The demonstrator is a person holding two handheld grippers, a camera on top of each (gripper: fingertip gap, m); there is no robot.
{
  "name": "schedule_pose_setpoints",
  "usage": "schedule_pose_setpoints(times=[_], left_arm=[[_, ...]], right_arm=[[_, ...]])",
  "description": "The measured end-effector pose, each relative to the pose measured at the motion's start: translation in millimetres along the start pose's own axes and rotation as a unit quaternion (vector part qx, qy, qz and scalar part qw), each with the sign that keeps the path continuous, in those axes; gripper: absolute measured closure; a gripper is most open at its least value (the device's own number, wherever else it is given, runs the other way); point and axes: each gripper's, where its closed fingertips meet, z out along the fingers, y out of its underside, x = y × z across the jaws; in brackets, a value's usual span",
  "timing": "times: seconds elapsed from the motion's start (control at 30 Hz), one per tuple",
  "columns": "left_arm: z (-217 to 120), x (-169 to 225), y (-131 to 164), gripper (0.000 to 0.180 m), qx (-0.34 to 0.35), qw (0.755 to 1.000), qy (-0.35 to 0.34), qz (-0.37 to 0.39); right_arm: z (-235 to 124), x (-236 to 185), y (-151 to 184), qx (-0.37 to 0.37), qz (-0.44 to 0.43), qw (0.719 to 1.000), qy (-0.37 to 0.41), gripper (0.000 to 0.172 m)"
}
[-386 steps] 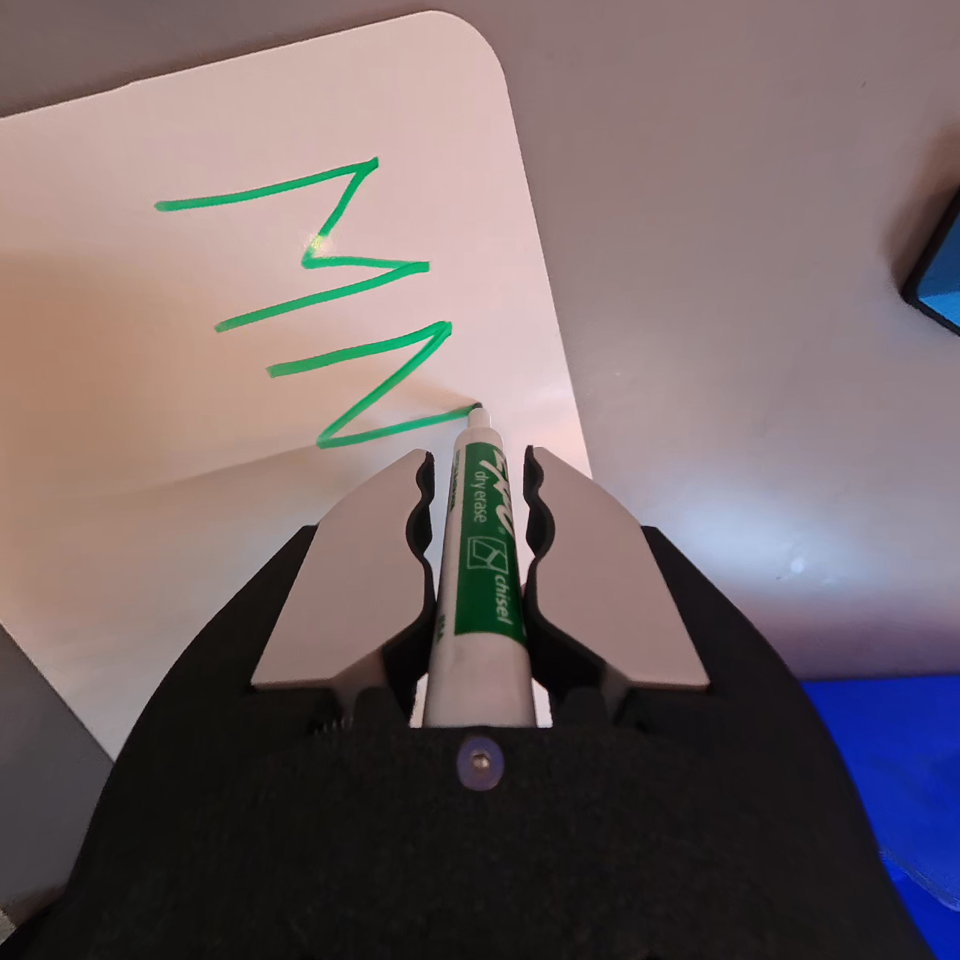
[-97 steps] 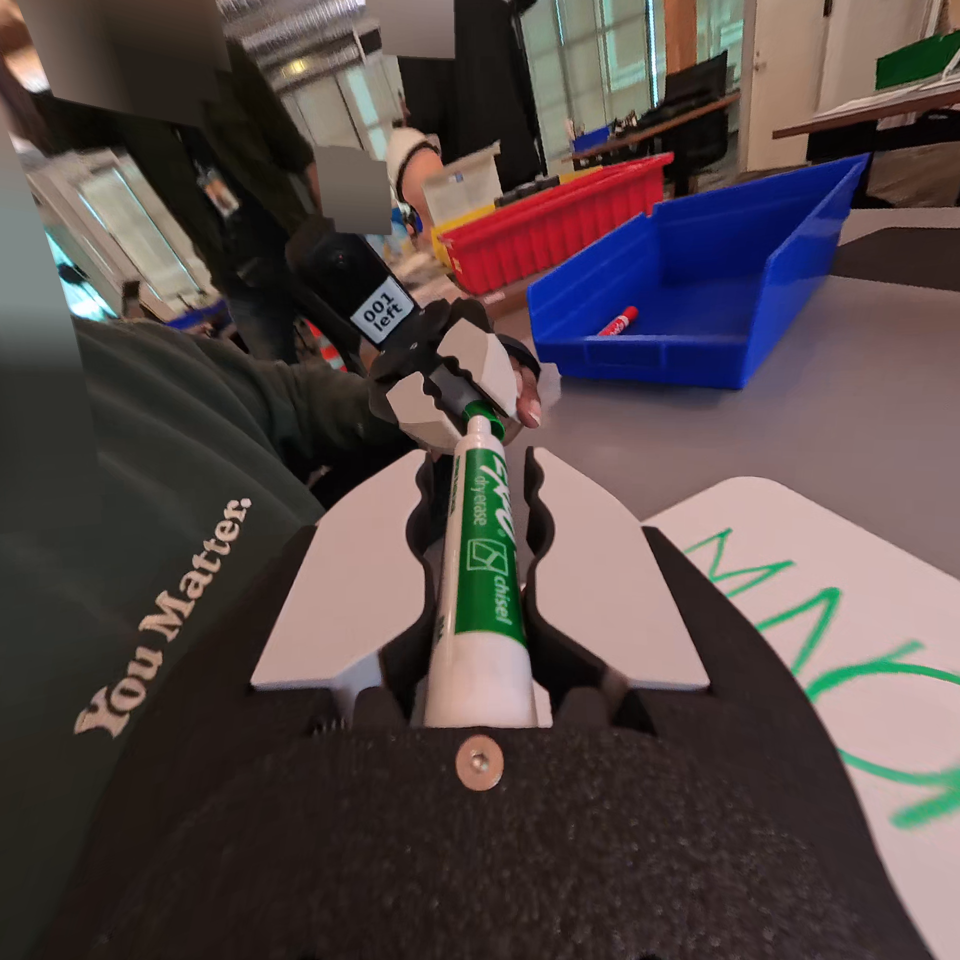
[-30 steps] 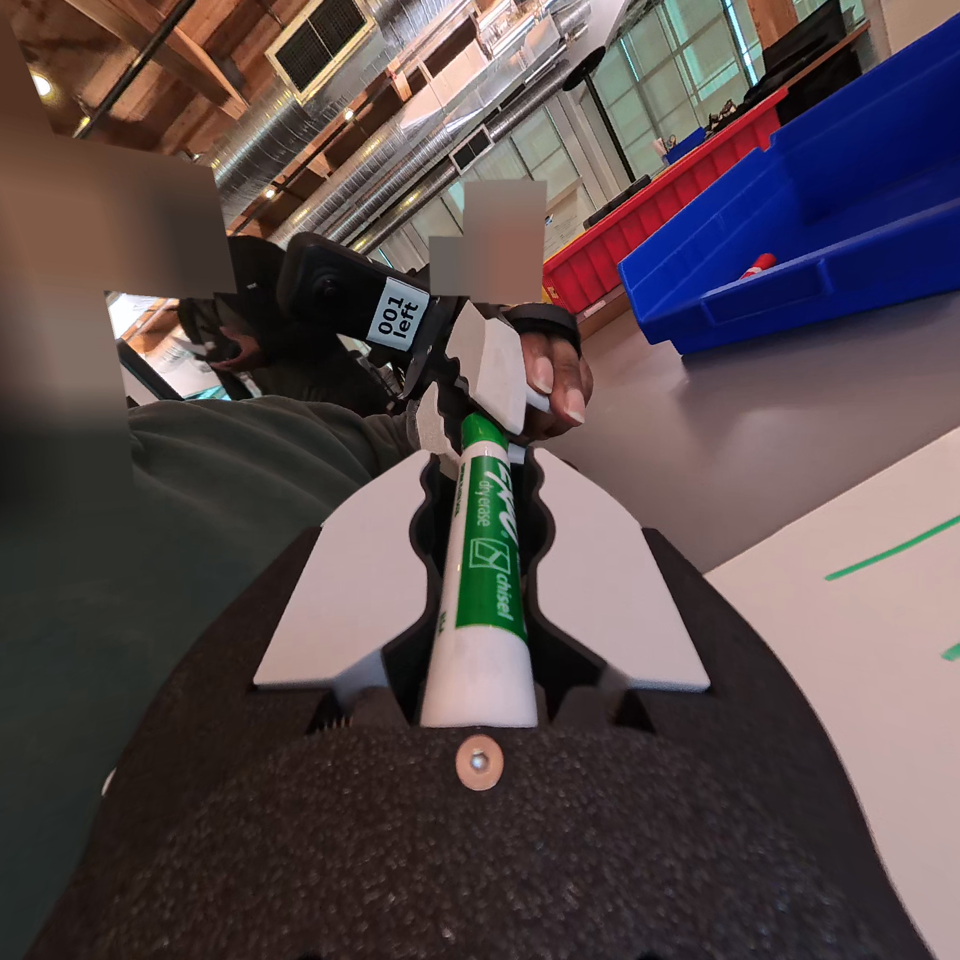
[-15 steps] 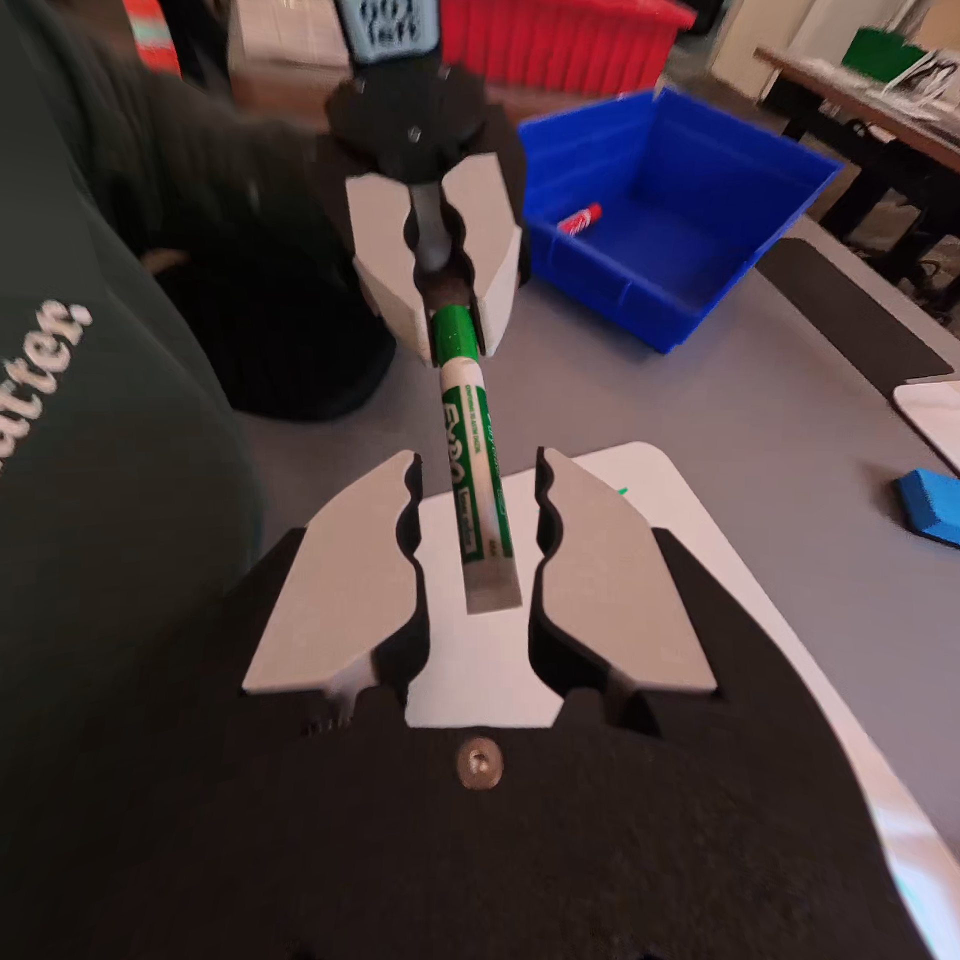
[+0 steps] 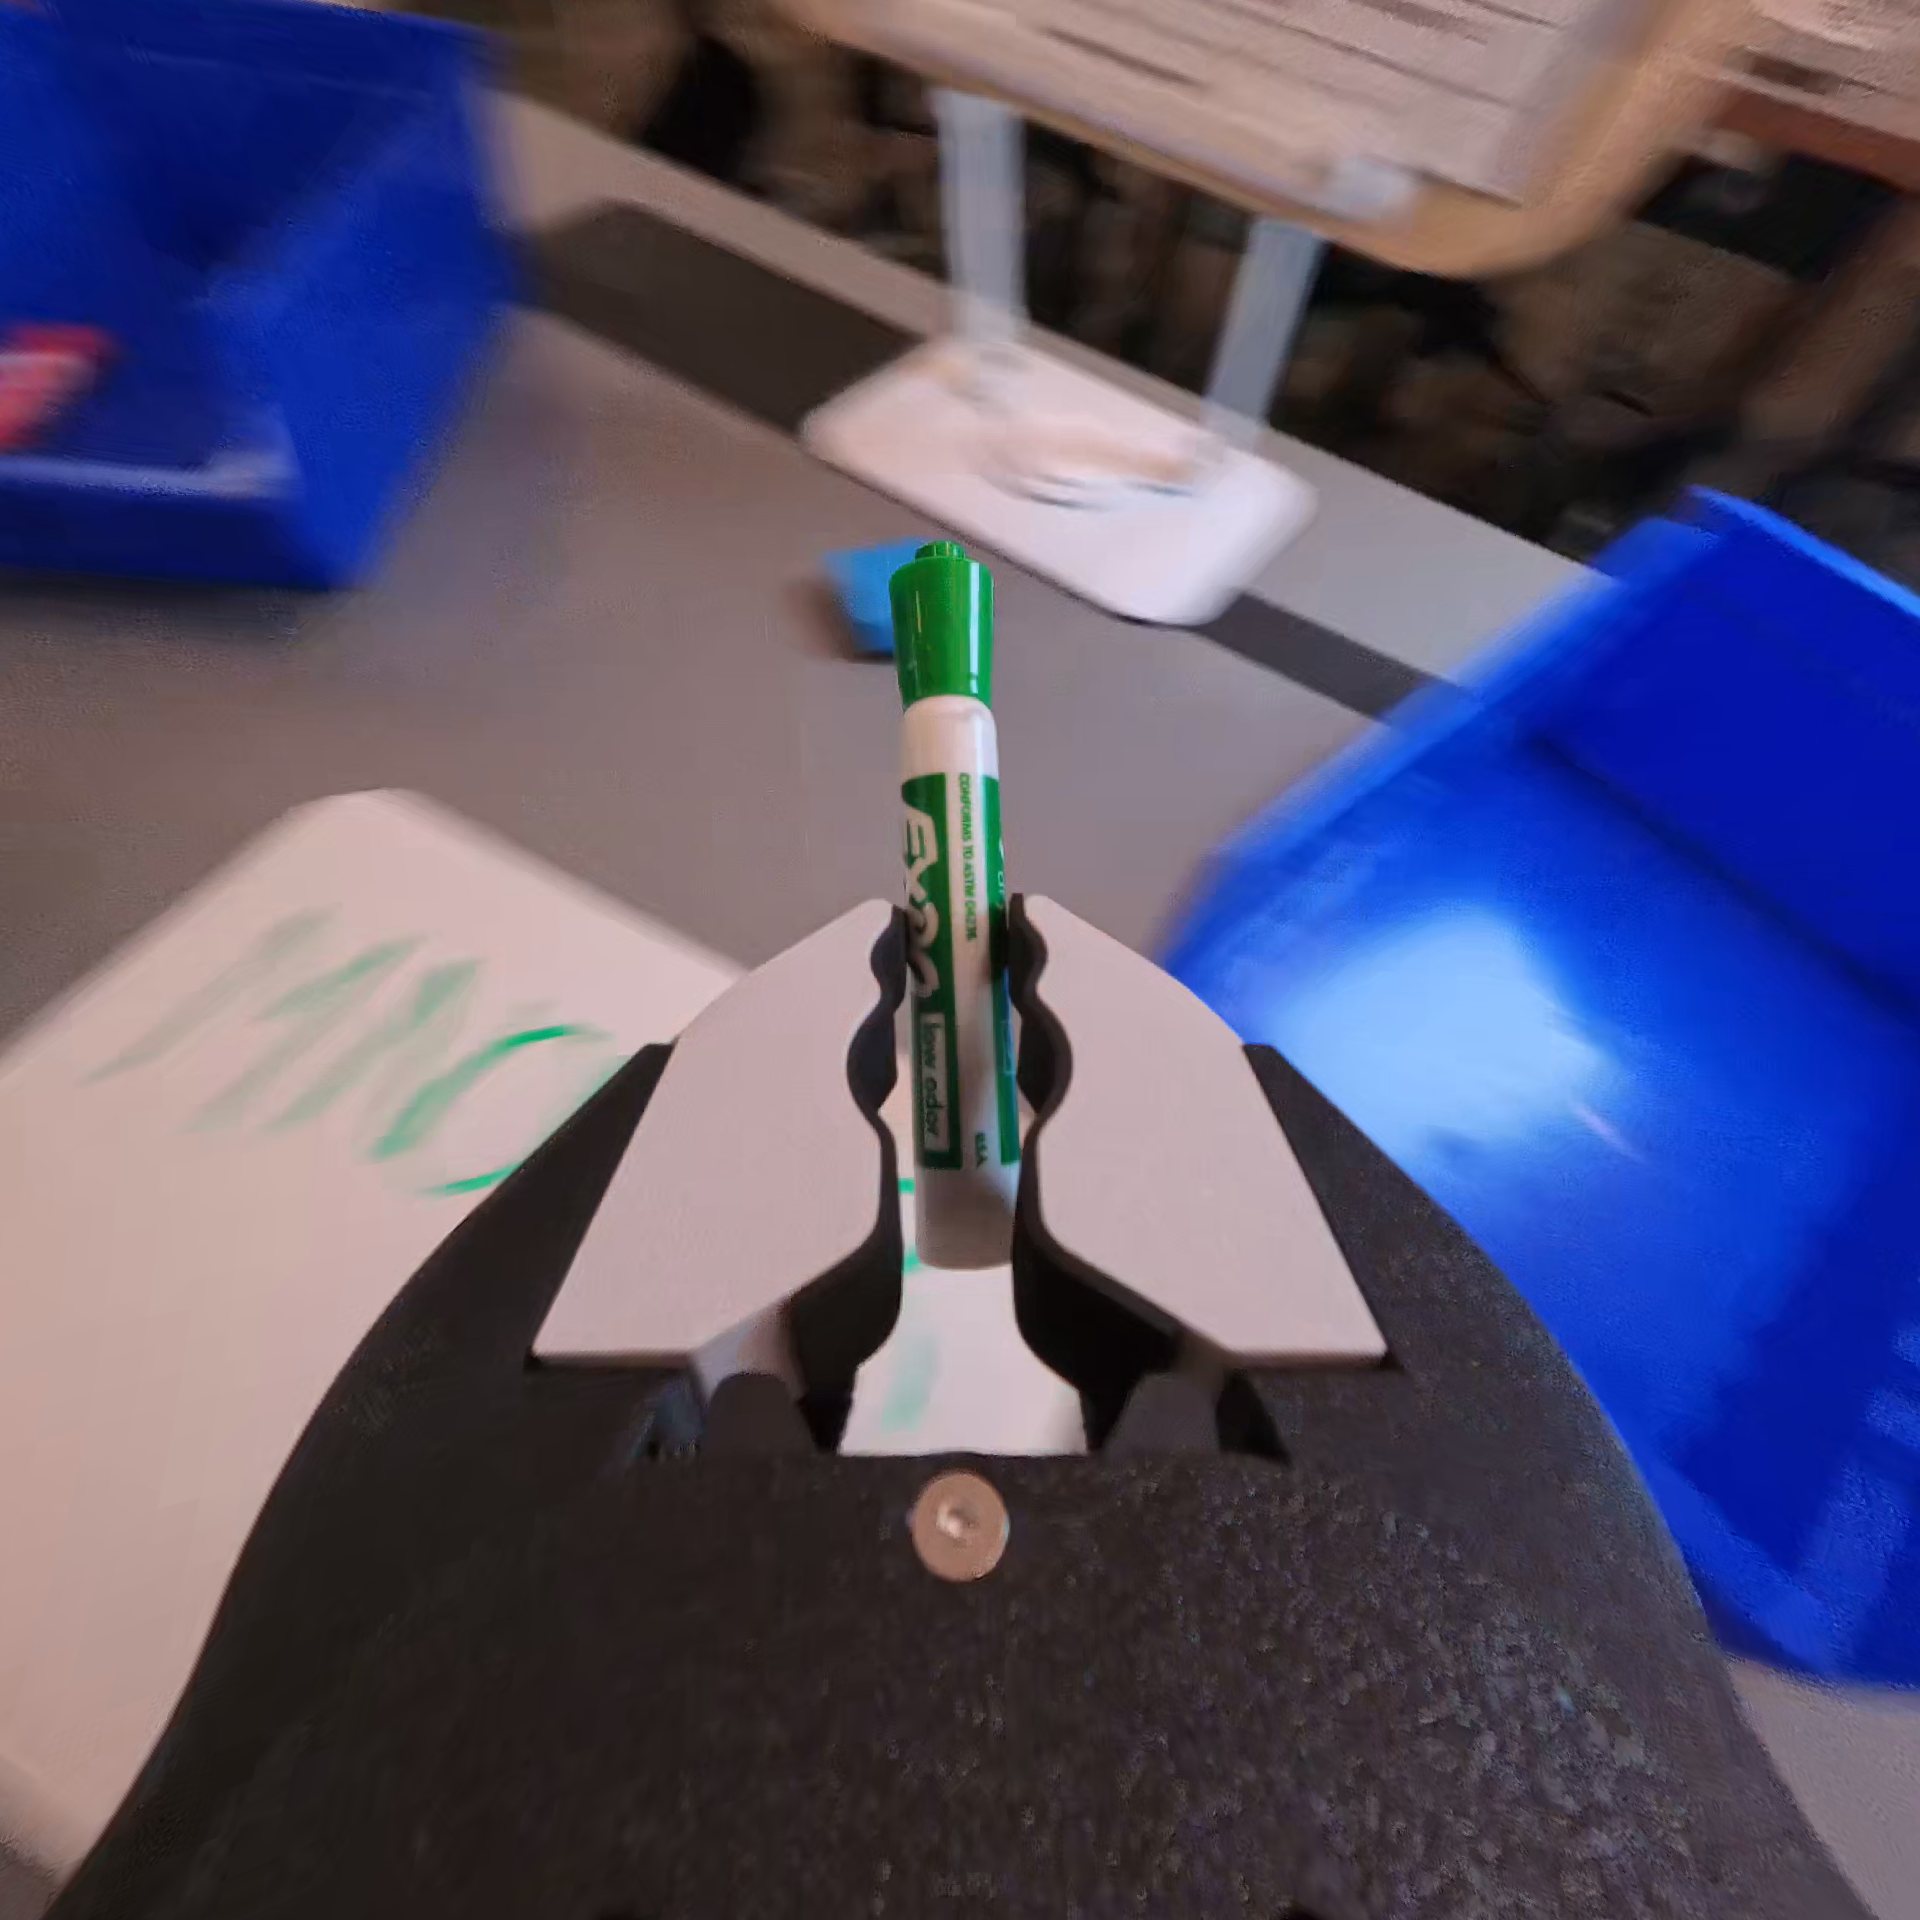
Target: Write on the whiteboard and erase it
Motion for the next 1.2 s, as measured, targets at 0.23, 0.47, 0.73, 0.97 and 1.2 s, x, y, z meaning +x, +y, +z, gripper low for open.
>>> schedule_pose_setpoints(times=[0.23, 0.47, 0.73, 0.97, 1.2], left_arm=[[11.3, 8.5, 20.3, 0.163, -0.036, 0.999, 0.012, 0.005], [10.4, 4.5, 22.2, 0.164, -0.036, 0.999, 0.007, -0.005], [12.7, 1.4, 26.6, 0.166, -0.043, 0.999, -0.004, -0.005], [16.3, 0.1, 32.1, 0.167, -0.05, 0.999, -0.008, -0.01], [14.8, 0.6, 37.7, 0.167, -0.058, 0.998, -0.004, 0.001]], right_arm=[[20.1, 190.3, 74.1, -0.133, 0.129, 0.957, 0.223, 0.146], [11.3, 202.7, 51.6, -0.043, 0.1, 0.953, 0.284, 0.14], [-0.8, 99.8, -14.0, 0.105, 0.055, 0.988, 0.1, 0.135], [65.2, -31.1, -28.6, 0.032, 0.006, 0.991, -0.128, 0.13], [188.9, -49.8, -29.4, -0.098, -0.021, 0.981, -0.164, 0.108]])
